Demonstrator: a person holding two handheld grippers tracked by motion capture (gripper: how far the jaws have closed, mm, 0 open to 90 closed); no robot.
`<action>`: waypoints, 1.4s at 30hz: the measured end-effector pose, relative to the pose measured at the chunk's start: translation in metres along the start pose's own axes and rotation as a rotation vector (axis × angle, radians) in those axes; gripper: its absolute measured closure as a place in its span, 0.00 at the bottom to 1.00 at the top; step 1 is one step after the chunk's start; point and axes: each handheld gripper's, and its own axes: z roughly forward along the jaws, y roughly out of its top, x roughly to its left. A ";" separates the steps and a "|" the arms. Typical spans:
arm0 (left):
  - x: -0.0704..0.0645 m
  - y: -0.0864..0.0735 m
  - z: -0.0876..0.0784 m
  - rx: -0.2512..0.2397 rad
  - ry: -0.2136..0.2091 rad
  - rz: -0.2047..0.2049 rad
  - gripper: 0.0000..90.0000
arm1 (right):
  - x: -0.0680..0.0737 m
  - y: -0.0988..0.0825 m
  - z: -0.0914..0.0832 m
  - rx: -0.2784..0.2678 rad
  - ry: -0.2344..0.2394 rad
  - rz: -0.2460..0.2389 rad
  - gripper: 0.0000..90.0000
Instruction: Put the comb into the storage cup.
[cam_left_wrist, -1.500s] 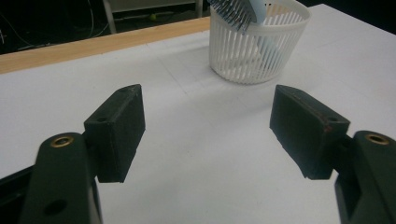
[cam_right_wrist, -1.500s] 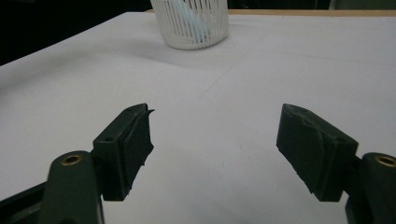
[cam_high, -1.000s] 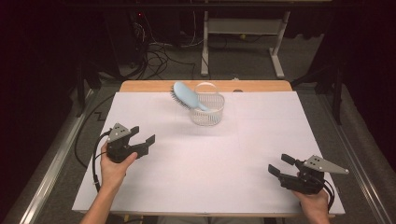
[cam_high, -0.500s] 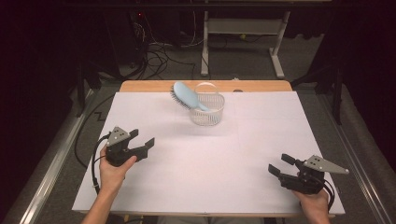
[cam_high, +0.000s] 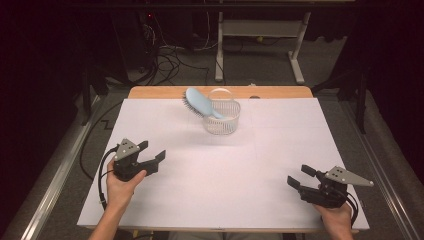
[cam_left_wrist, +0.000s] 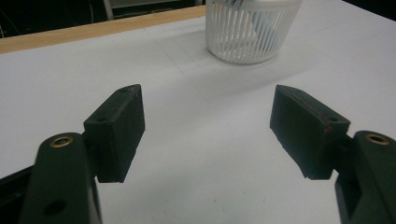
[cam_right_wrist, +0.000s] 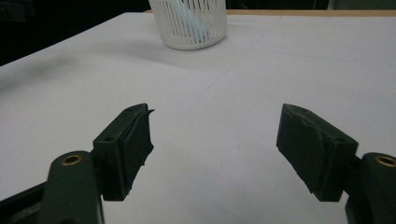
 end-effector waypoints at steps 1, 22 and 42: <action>0.000 0.000 0.000 0.002 -0.001 0.002 0.30 | 0.000 0.000 0.000 -0.001 0.000 -0.001 0.30; -0.004 -0.011 0.000 -0.003 0.004 0.006 0.30 | 0.000 0.000 0.000 -0.001 0.000 -0.003 0.30; -0.003 -0.022 0.001 0.008 0.003 -0.018 0.30 | 0.000 0.000 0.000 0.000 0.000 -0.001 0.30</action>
